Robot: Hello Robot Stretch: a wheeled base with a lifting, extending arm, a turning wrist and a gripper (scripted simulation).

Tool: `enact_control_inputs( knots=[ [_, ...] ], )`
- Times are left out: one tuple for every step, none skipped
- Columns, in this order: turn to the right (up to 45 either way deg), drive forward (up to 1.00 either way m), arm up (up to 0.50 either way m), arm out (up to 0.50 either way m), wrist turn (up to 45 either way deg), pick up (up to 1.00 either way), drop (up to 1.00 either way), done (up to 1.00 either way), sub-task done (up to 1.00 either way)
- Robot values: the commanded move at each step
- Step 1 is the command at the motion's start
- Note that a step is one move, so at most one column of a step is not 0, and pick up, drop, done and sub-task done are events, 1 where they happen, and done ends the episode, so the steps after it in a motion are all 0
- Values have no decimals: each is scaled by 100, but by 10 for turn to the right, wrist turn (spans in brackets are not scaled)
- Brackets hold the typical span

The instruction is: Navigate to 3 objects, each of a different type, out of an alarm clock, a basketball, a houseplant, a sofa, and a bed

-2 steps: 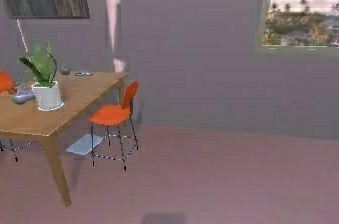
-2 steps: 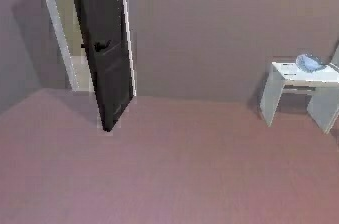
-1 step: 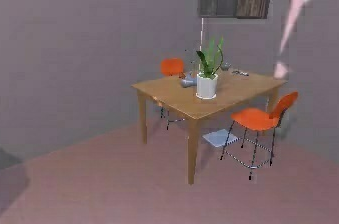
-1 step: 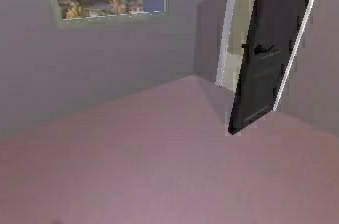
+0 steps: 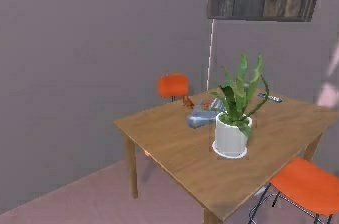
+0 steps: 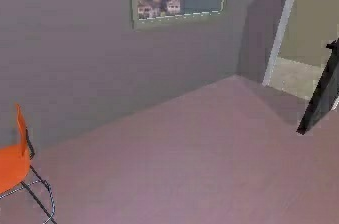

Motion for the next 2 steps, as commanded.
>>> enact_control_inputs(
  knots=[
    [180,0,0,0,0,0,0,0,0],
    [0,0,0,0,0,0,0,100,0]
  ],
)
